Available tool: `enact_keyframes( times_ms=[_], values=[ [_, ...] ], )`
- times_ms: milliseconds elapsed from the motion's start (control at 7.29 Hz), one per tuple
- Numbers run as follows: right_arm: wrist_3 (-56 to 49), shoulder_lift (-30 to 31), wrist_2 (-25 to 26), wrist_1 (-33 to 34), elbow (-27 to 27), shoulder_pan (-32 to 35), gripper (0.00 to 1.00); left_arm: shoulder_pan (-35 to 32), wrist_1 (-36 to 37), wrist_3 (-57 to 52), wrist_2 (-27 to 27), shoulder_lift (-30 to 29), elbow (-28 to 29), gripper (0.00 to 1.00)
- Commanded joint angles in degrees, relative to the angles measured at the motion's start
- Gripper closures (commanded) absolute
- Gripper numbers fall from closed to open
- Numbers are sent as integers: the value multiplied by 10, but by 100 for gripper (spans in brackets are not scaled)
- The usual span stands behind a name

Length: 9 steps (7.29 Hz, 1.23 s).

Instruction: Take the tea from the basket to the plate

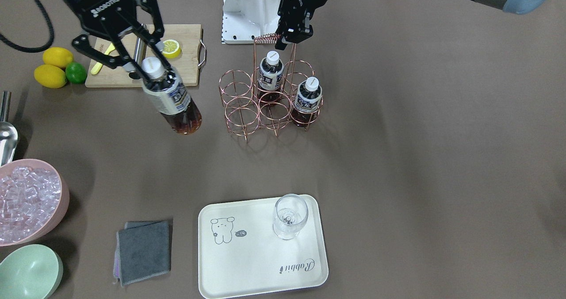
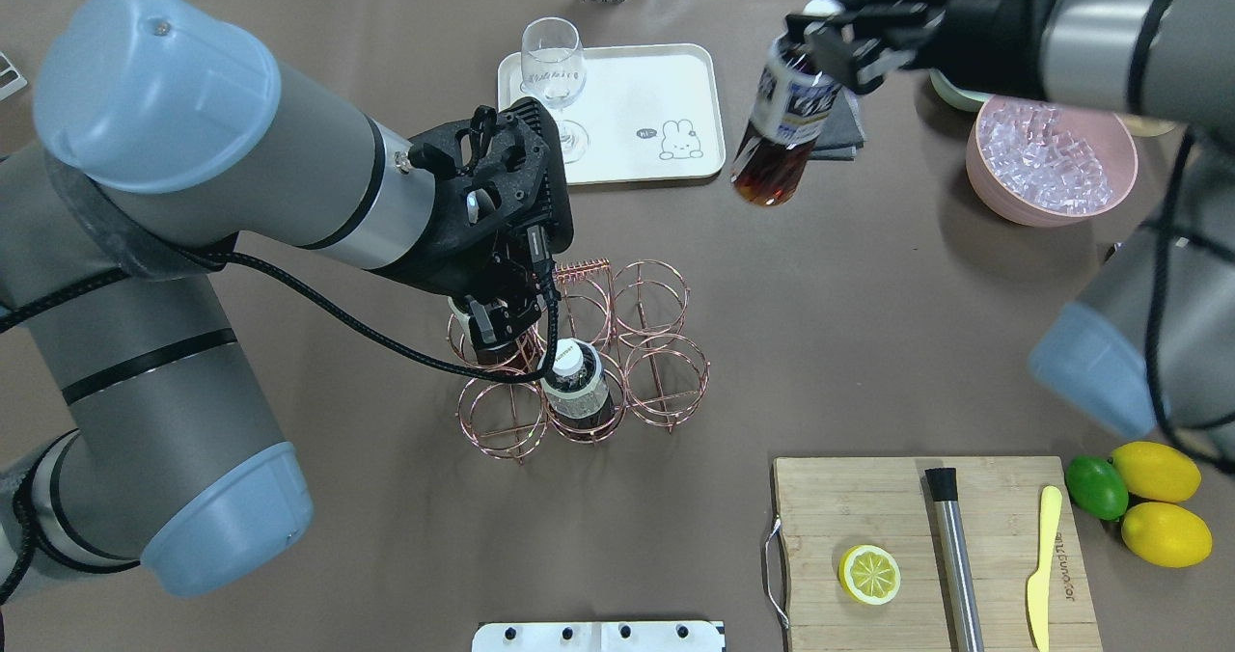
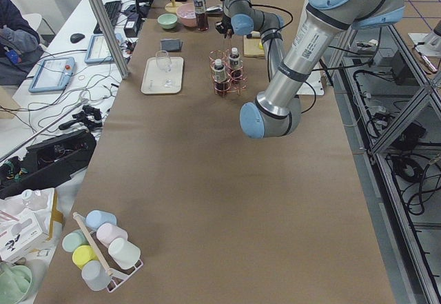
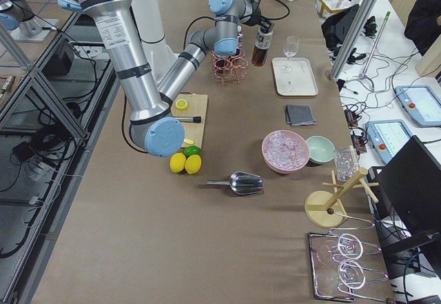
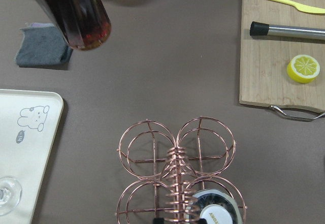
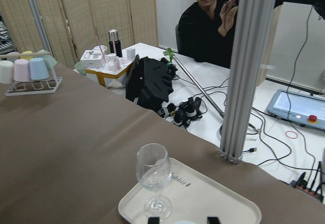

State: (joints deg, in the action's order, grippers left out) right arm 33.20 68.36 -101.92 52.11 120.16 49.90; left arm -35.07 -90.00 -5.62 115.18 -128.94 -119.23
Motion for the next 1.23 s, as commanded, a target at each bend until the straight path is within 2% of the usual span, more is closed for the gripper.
enact_keyframes(
  times_ms=[0, 137, 411, 549, 960, 1097],
  values=[
    [-6, -34, -115, -3, -67, 132, 100, -5, 5, 0, -1, 0, -5, 100],
    [-9, -52, -113, -17, -102, 136, 100, -7, 18, -2, 0, 0, -14, 100],
    [5, -87, -95, -125, -219, 137, 100, -13, 43, -6, 0, 0, -33, 100],
    [24, -102, -92, -128, -229, 135, 100, -24, 50, -7, 3, 10, -47, 100],
    [41, -149, 26, -131, -272, 59, 100, -65, 62, -10, 23, 72, -100, 100],
    [41, -174, 48, -144, -314, 43, 100, -94, 62, -22, 44, 108, -119, 100]
  ],
)
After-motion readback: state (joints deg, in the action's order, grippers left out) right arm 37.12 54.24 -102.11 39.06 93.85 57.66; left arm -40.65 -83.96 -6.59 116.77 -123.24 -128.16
